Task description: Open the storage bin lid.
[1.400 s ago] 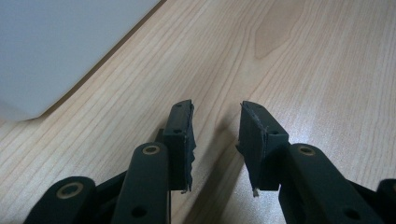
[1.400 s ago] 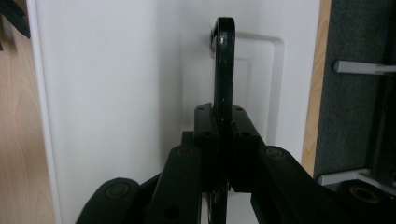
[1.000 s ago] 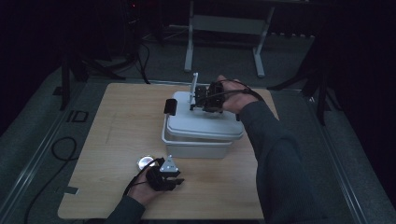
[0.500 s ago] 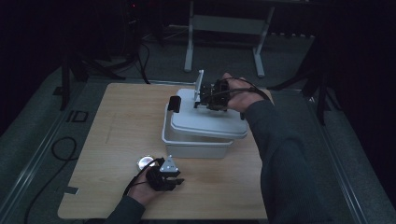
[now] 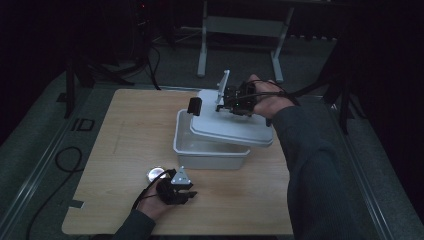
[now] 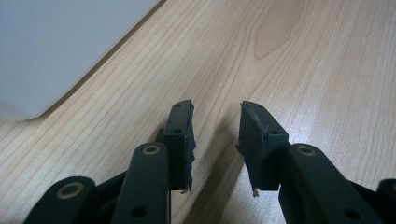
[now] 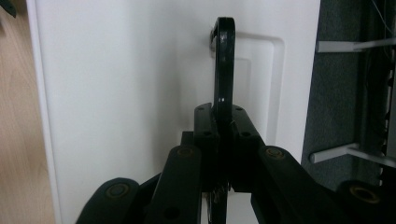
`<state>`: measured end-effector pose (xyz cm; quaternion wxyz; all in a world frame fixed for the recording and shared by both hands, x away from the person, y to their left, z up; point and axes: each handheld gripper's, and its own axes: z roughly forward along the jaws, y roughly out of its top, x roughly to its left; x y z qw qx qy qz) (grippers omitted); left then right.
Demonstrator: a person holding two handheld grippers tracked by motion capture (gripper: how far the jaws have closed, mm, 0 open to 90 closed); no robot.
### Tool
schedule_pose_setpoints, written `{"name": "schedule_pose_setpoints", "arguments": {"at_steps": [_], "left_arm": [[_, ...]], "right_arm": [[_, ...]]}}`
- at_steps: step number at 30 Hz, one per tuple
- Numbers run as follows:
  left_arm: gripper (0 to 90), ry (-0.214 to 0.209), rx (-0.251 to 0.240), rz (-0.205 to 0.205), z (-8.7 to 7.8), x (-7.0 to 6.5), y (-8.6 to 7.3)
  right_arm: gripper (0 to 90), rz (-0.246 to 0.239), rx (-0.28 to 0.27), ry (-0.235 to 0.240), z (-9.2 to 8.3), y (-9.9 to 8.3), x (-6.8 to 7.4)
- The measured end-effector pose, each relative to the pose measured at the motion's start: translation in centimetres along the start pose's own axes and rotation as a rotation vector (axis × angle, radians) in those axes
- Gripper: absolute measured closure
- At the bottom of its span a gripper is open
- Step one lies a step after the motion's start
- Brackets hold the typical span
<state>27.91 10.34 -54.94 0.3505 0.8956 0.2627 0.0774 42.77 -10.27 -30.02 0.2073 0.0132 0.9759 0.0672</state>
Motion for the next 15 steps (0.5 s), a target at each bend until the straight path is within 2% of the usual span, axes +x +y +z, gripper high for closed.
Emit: {"name": "schedule_pose_setpoints", "arguments": {"at_steps": [15], "left_arm": [[65.4, -0.001, -0.001, -0.002, 0.0, 0.0, 0.0]], "right_arm": [[84.3, 0.048, 0.009, -0.02, -0.7, -2.3, -0.6]]}}
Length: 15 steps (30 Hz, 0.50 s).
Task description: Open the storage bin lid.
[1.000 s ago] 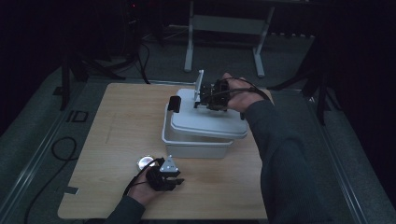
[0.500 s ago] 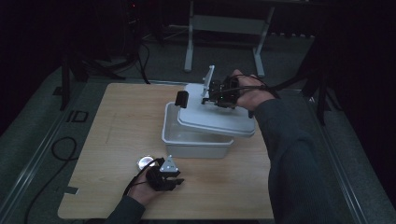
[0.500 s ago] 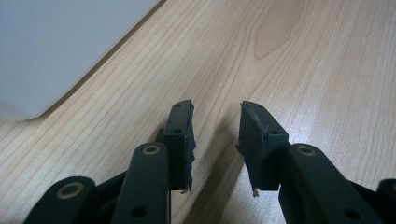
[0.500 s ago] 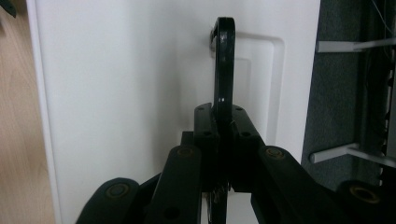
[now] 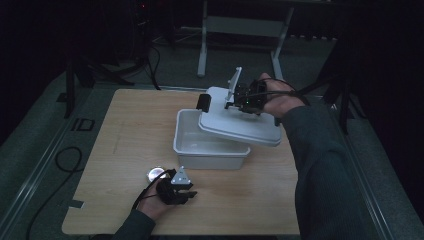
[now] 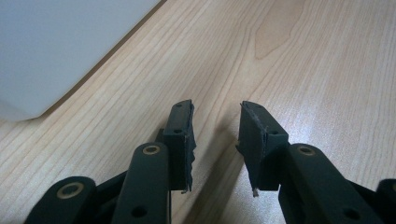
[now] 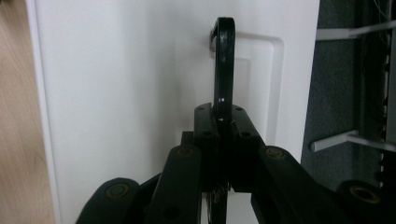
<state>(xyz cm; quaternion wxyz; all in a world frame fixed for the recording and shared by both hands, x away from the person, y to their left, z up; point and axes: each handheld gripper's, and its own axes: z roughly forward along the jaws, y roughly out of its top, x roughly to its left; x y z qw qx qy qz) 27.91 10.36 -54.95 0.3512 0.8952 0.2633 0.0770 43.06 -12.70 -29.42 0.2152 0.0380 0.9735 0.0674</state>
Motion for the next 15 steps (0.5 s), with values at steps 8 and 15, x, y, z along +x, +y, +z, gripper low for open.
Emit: {"name": "schedule_pose_setpoints", "arguments": {"at_steps": [8, 15], "left_arm": [[65.7, -0.002, 0.0, -0.001, 0.0, 0.0, 0.0], [65.7, 0.001, -0.001, 0.002, 0.0, 0.0, 0.0]], "right_arm": [[84.3, 0.028, -0.001, -0.007, -0.3, -1.2, -0.3], [84.3, 0.047, 0.011, -0.016, -0.6, -2.3, -0.5]]}}
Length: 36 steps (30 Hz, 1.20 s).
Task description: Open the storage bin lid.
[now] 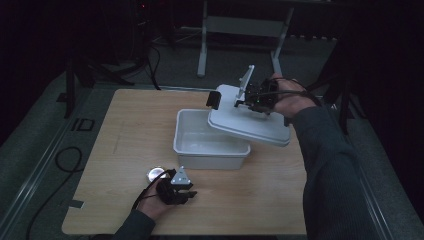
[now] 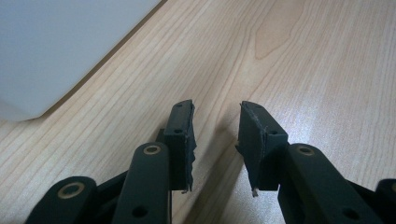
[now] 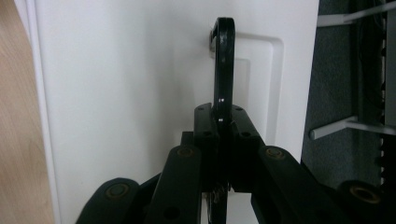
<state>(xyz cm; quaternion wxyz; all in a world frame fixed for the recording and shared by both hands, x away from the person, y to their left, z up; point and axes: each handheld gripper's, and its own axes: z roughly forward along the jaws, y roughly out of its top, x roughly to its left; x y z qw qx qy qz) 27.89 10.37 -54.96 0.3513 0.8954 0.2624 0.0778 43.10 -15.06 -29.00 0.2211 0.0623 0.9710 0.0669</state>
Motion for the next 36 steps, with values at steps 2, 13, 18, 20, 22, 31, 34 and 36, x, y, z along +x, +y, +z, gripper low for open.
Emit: {"name": "schedule_pose_setpoints", "arguments": {"at_steps": [2, 13, 18, 20, 22, 31, 34, 36], "left_arm": [[65.7, 0.0, 0.0, -0.001, 0.0, 0.0, 0.0], [65.6, 0.0, 0.0, -0.001, 0.0, 0.0, 0.0], [65.6, -0.001, -0.001, -0.001, 0.0, 0.0, 0.0], [65.5, 0.0, 0.0, 0.0, 0.0, 0.0, 0.0], [65.6, 0.0, 0.0, 0.0, 0.0, 0.0, 0.0], [65.6, 0.0, 0.0, 0.0, 0.0, 0.0, 0.0], [65.5, 0.001, -0.002, 0.0, 0.0, 0.0, 0.0], [65.5, 0.002, -0.002, 0.0, 0.0, 0.0, 0.0]], "right_arm": [[84.3, 0.005, 0.0, -0.002, -0.1, -0.3, -0.1], [84.3, 0.034, 0.019, -0.012, -0.2, -2.1, -0.4], [84.3, 0.048, 0.031, -0.009, 0.0, -3.1, -0.5], [84.3, 0.059, 0.032, -0.009, 0.0, -3.6, -0.5], [84.3, 0.063, 0.034, -0.009, 0.0, -3.8, -0.6], [84.3, 0.094, 0.073, -0.015, 0.0, -6.2, -0.8], [84.3, 0.105, 0.079, -0.015, 0.1, -7.0, -0.9], [84.3, 0.113, 0.081, -0.014, 0.1, -7.5, -0.9]]}}
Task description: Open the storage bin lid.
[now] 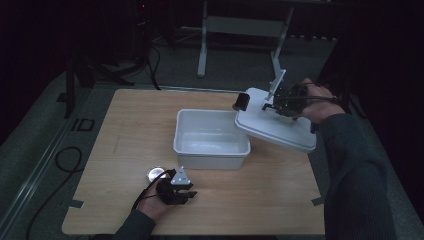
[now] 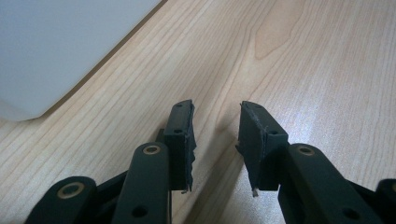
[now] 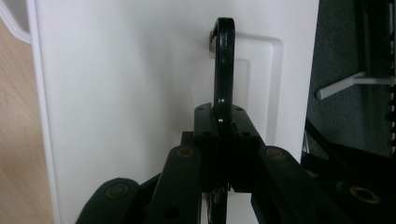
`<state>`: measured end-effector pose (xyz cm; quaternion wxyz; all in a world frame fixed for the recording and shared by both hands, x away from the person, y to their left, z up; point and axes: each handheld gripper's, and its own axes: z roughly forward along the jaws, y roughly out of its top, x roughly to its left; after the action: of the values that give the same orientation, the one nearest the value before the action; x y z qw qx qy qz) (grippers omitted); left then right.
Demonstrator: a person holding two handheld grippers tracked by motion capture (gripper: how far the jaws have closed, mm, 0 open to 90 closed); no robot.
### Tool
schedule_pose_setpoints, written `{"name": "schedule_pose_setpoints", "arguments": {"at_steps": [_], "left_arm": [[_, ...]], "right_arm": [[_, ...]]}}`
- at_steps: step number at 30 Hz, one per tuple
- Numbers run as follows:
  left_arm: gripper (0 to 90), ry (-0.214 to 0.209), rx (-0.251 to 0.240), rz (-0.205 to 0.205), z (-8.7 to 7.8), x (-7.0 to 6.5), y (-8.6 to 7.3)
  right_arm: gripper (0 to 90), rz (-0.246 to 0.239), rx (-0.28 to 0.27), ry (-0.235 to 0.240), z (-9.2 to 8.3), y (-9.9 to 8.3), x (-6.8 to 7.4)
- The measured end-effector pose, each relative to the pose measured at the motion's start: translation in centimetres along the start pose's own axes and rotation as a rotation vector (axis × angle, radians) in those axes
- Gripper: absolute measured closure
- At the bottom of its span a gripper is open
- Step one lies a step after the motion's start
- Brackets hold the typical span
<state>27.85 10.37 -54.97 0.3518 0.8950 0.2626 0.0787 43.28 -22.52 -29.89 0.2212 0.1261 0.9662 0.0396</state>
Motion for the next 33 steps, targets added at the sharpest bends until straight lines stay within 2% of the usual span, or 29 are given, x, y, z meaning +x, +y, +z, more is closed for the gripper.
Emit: {"name": "schedule_pose_setpoints", "arguments": {"at_steps": [15, 33], "left_arm": [[65.9, 0.002, -0.001, 0.0, 0.0, 0.0, 0.0], [66.0, 0.004, -0.002, 0.0, 0.0, 0.0, 0.0]], "right_arm": [[84.3, 0.054, 0.024, 0.007, 1.1, -3.0, -0.1], [84.3, 0.09, 0.035, 0.03, 2.8, -5.0, 0.2]]}}
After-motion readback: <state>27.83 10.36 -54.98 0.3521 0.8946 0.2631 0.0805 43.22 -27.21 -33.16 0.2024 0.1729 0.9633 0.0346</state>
